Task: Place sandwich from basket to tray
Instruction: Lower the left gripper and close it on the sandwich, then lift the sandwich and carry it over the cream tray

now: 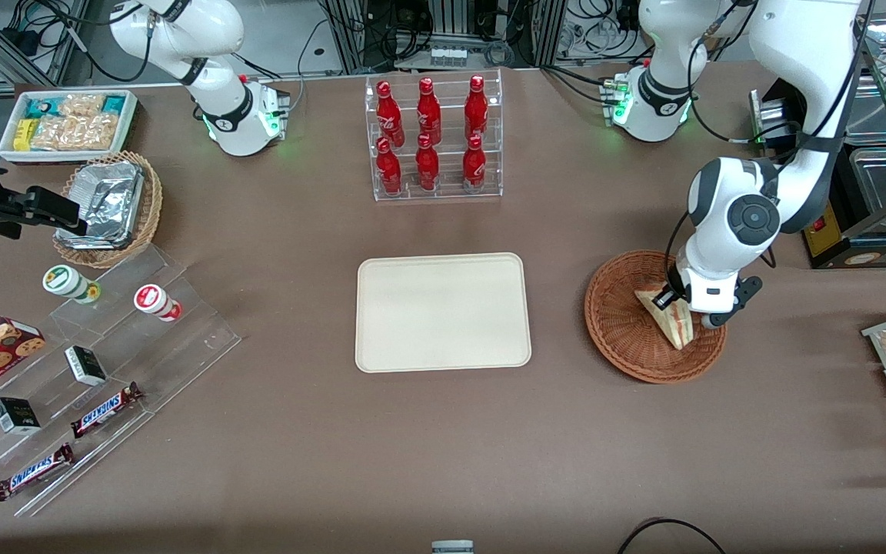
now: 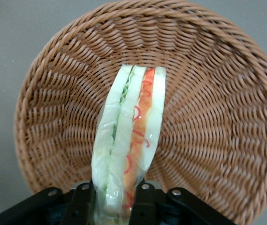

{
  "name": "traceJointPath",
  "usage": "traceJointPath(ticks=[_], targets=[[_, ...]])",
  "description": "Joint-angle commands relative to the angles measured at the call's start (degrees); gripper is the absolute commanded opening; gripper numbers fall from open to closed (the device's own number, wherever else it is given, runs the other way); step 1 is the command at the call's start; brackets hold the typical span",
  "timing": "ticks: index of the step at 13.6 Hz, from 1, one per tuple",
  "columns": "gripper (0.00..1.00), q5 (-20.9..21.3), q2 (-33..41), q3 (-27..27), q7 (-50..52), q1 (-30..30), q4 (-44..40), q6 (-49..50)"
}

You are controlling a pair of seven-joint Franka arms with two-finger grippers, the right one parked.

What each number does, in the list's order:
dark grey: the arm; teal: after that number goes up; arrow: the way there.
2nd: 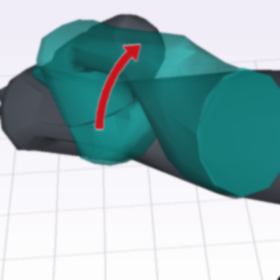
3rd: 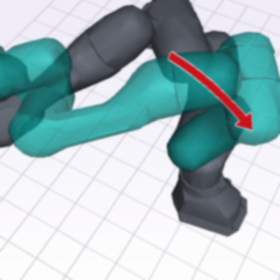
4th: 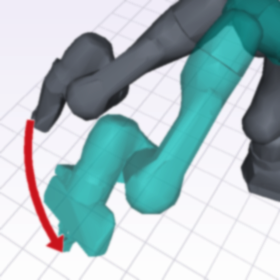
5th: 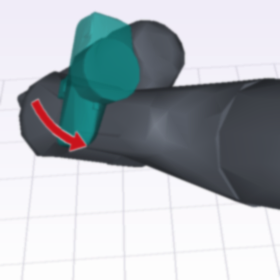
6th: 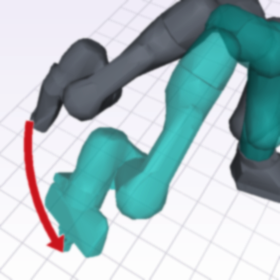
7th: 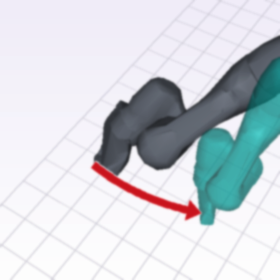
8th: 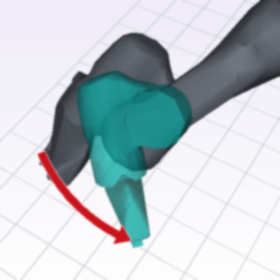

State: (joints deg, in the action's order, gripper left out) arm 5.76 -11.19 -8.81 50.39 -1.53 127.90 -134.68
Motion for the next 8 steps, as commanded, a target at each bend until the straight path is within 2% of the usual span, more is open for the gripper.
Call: traceJointPath(ticks=[1,4,8], targets=[[0.0,0.4,-0.05,-1.29,-4.49,-1.02,-9.3,13.69],[0.0,0.39,-3.56,-6.12,-7.05,-1.02,-15.73,18.21],[0.0,0.31,-11.02,-11.74,-4.52,-2.5,-25.39,18.92]])
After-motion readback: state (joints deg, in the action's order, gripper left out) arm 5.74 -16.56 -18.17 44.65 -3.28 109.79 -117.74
